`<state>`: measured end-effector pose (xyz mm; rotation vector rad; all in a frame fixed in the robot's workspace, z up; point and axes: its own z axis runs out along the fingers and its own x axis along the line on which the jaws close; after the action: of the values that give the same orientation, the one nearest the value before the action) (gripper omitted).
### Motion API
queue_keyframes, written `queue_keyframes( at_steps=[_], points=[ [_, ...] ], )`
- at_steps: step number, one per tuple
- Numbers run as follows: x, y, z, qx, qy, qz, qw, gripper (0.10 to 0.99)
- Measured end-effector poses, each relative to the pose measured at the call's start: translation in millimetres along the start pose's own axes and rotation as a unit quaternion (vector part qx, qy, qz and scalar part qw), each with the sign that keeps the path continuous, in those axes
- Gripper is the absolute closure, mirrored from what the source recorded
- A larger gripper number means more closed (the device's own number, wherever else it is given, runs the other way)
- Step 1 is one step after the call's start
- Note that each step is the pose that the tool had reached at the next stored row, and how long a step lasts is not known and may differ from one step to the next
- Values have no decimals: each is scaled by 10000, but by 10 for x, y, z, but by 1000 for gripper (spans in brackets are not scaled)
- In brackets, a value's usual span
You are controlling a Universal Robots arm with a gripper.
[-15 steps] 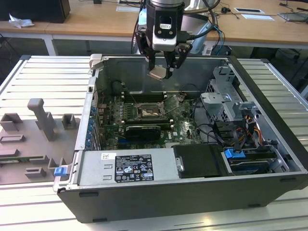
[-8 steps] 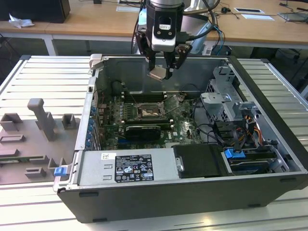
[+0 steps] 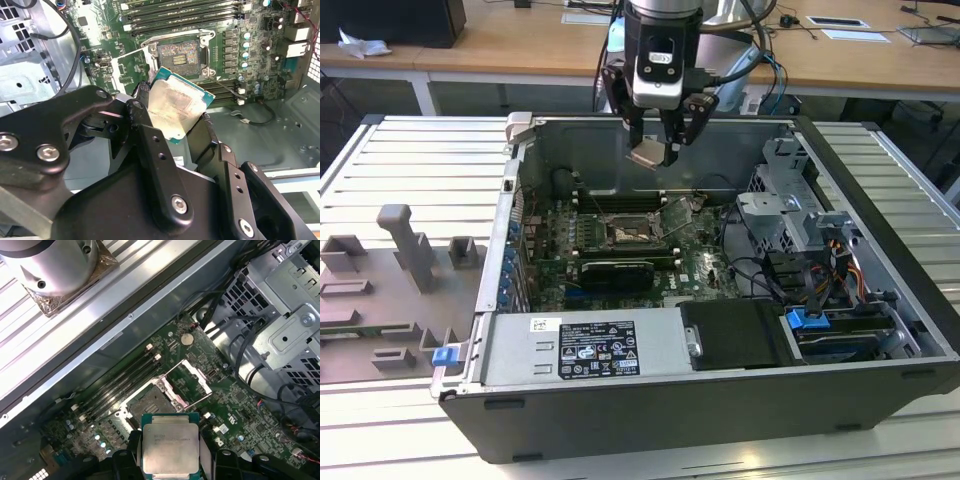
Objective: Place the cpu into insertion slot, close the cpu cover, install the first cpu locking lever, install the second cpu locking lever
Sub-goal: 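Place the cpu into insertion slot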
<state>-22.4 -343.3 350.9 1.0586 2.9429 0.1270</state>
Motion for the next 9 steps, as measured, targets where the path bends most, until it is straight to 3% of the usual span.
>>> queue_keyframes(
  at_steps=[9],
  points=[
    [0,-1,15,-1,-10,113,9999,541]
  ],
)
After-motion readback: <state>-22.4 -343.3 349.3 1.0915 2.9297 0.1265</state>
